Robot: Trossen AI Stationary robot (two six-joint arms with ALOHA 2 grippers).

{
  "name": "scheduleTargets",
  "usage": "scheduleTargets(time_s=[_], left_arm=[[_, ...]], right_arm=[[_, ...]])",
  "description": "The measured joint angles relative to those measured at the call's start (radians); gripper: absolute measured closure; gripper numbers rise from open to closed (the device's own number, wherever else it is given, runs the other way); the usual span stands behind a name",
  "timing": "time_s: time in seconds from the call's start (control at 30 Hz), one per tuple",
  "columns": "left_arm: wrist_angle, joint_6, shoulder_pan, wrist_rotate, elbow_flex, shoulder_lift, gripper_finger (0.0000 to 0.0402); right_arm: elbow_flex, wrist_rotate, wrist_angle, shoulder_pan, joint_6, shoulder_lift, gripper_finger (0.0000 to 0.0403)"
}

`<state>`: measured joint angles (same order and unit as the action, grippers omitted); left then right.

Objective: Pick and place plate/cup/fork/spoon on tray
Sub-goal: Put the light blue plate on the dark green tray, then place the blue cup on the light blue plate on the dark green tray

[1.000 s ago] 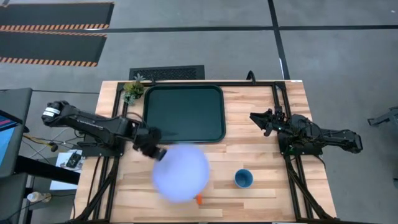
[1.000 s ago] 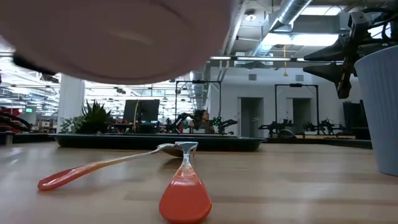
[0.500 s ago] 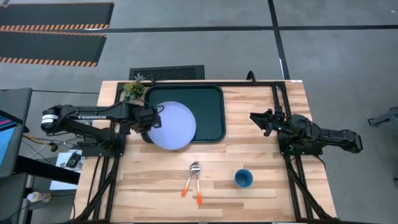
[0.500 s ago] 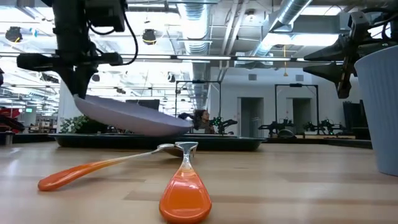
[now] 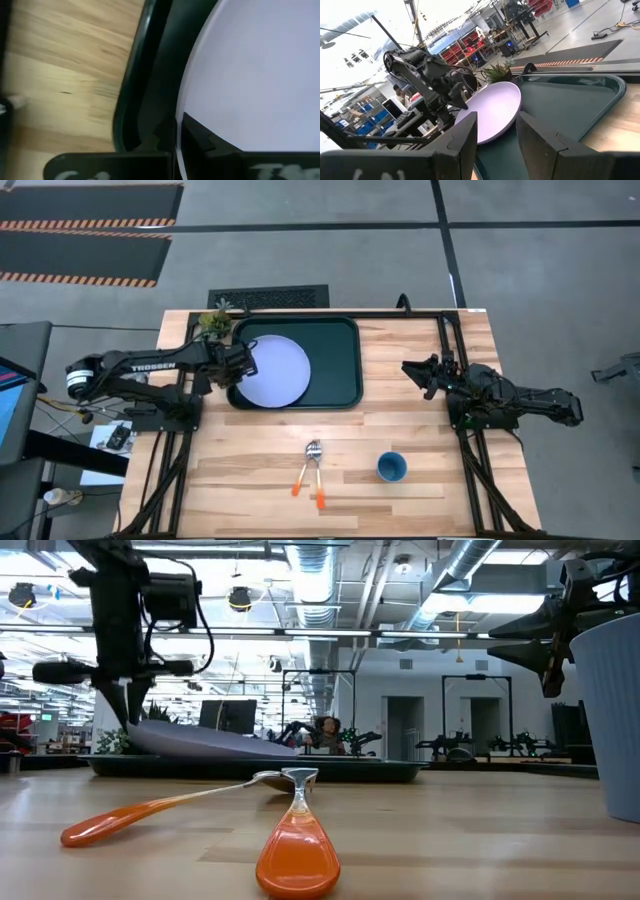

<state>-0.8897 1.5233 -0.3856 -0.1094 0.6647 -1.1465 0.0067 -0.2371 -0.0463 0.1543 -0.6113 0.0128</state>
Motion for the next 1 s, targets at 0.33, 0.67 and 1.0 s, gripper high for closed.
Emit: scheduleTargets(time_s=[0.33, 0.67, 1.0], left_arm=[[0.05, 0.022, -0.022, -0.003, -0.052, 0.0, 0.0398], [0.033, 0.015, -0.022, -0.003, -0.053, 0.0, 0.0333], [0.259, -0.173, 0.003, 0.176, 0.029, 0.032, 0.0257]], right_arm=[[0.0, 0.0, 0.0, 0.0, 0.012, 0.0, 0.0242], [0.0, 0.0, 0.0, 0.0, 0.013, 0.0, 0.0242], [0.0, 0.0, 0.0, 0.0, 0.01, 0.0, 0.0242]])
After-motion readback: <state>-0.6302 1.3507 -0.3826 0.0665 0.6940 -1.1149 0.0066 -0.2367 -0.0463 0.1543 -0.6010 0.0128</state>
